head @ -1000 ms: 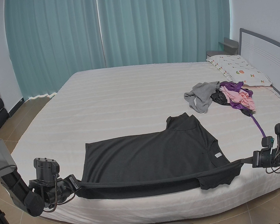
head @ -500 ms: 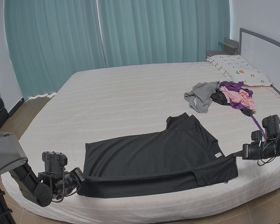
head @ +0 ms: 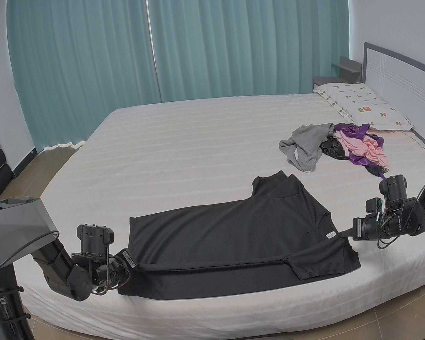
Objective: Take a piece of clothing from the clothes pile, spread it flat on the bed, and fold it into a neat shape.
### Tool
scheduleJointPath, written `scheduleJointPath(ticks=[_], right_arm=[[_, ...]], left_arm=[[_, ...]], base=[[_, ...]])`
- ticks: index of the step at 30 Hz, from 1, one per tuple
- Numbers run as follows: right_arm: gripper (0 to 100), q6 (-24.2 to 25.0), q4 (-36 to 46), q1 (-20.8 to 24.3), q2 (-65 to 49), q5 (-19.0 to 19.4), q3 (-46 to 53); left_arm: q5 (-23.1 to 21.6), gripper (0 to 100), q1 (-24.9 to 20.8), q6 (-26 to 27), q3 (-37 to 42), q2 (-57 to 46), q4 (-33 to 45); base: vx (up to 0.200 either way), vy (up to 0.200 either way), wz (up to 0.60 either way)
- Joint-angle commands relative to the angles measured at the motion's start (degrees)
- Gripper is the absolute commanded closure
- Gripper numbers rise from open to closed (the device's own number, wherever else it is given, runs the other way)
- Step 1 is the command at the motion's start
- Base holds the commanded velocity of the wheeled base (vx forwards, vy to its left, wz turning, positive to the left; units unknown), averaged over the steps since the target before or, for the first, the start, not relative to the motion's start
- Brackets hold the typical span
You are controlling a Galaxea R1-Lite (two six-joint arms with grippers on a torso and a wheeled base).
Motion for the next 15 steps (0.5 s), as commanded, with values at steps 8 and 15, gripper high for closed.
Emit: scheduleJointPath(ticks=[8,15], right_arm=[[0,7.5,-0.76,0.73,1.83,0.51,-1.15],[0,9.88,-0.84,0.2,-3.71,1.22,2.54]], left_arm=[[-0.18,0,0.17,-2.05,-1.64,2.3,0.02],[-0.36,0,2.37,-2.23,0.21,-3.15,0.02]], base=[[0.0,0.0,0.0],[0.0,0.0,0.0]])
